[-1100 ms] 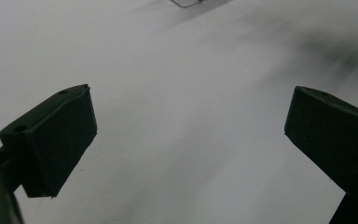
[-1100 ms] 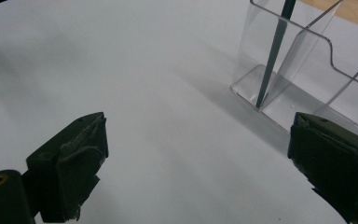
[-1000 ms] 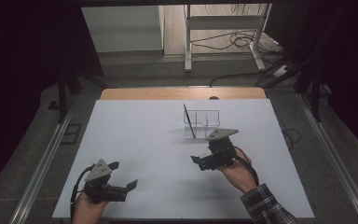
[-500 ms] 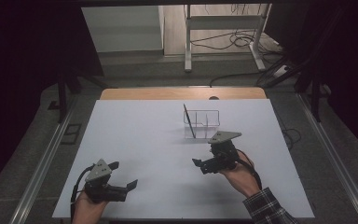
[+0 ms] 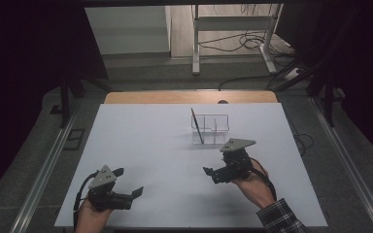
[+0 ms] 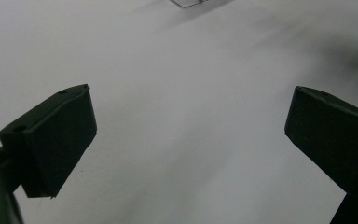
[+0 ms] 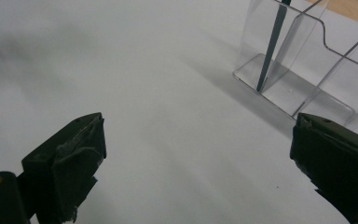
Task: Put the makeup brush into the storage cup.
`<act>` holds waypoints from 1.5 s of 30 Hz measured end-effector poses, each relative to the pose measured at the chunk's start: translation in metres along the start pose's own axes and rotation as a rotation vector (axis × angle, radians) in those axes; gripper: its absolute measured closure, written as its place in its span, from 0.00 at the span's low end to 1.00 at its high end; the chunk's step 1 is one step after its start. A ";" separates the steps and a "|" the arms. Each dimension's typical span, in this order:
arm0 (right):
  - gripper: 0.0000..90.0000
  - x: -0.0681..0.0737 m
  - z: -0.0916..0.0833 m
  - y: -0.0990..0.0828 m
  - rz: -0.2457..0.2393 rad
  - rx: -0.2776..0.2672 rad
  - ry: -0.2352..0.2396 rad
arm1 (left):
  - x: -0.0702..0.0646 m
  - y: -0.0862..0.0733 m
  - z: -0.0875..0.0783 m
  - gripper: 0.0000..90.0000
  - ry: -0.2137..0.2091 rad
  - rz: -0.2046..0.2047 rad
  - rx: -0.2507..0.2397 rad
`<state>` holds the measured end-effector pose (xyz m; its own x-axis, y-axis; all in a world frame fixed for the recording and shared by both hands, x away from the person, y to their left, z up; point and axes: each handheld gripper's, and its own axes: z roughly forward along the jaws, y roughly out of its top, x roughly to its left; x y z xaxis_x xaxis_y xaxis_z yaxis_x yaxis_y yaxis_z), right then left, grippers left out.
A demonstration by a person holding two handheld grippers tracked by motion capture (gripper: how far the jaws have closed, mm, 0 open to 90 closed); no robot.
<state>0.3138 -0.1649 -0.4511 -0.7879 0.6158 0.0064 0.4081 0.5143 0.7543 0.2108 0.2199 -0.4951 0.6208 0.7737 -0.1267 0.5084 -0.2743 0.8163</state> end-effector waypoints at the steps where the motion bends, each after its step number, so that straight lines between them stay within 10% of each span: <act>1: 0.04 0.000 -0.001 -0.001 0.001 0.000 -0.001 | 0.000 0.000 0.000 0.03 0.000 0.000 0.000; 45: 0.03 -0.005 -0.026 -0.022 0.018 -0.007 -0.028 | 0.000 0.000 0.000 0.03 0.001 -0.002 0.000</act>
<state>0.2964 -0.1945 -0.4508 -0.7673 0.6413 0.0021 0.4188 0.4986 0.7589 0.2111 0.2201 -0.4953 0.6193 0.7746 -0.1281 0.5098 -0.2727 0.8160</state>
